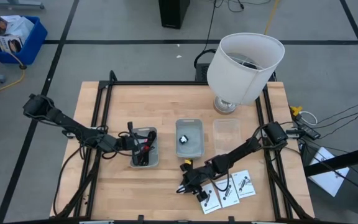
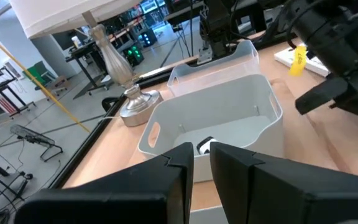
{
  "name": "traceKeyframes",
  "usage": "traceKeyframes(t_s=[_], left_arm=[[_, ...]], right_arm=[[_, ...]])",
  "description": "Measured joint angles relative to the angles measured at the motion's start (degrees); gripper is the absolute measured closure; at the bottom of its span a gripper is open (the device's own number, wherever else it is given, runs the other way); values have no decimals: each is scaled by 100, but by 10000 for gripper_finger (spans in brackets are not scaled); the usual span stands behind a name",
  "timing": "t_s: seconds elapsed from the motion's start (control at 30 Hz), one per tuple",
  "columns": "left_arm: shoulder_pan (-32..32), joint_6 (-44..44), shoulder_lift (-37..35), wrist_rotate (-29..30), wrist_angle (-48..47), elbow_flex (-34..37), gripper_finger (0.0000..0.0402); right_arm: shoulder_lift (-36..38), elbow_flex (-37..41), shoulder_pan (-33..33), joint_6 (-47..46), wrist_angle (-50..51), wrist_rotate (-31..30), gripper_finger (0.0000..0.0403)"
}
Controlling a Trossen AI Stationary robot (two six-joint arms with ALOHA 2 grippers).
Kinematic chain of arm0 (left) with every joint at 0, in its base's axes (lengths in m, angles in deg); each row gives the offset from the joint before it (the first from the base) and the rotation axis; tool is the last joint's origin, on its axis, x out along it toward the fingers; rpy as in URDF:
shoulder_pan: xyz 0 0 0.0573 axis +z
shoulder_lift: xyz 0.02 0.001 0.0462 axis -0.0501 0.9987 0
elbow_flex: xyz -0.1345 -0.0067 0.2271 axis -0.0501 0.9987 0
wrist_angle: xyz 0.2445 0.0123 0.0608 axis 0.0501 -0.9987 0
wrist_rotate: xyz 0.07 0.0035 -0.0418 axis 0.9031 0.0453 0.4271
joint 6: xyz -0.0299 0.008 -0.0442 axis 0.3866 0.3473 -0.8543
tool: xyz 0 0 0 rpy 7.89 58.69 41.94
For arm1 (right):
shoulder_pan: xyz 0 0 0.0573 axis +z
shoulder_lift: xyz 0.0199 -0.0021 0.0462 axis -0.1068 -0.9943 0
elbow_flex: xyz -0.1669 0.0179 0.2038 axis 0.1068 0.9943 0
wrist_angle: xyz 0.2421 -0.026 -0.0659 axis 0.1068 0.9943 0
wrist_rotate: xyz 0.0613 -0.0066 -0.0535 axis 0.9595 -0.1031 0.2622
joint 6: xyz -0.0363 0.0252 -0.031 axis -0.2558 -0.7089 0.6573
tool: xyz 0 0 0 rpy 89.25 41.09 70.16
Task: Pick and place items into bin
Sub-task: Put the white charger adapter into the right gray bin
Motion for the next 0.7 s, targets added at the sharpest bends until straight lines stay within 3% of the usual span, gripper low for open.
traceKeyframes(t_s=[0.1,0.23,0.4,0.6,0.7], left_arm=[[-2,-3,0,1,-1,0,339],[-1,-6,0,1,-29,0,339],[0,-15,0,1,-60,0,339],[0,-13,0,1,-53,0,339],[-2,-12,0,11,-54,0,339]], right_arm=[[60,-149,-4,8,179,144,259],[432,-501,-59,158,1176,47,259],[1198,-701,-227,213,1888,-678,257],[2191,-715,-651,343,2580,-1987,258],[2432,-715,-1046,373,2904,-2157,258]])
